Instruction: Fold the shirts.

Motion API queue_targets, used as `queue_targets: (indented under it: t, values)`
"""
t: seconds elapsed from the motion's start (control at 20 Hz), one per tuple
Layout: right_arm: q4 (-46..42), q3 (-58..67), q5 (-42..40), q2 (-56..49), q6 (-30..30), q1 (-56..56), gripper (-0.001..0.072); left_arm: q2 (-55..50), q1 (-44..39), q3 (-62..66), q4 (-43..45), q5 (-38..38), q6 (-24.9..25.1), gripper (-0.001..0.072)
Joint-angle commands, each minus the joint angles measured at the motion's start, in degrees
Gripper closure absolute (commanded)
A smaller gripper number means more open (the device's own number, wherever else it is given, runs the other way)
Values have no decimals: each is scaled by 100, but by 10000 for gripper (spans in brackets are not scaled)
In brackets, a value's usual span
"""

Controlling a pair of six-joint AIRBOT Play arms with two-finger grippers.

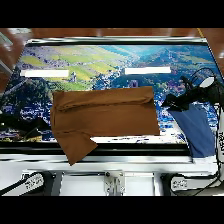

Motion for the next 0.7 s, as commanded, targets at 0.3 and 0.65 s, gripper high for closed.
queue_targets:
  t: [0.3, 0.65]
  values:
    - [876, -256, -590, 24, -234, -122, 174, 208, -138, -1379, -898, 1320, 214, 51]
    - [876, -256, -538, 24, 50, -122, 174, -308, -929, -1390, -997, 1770, 212, 124]
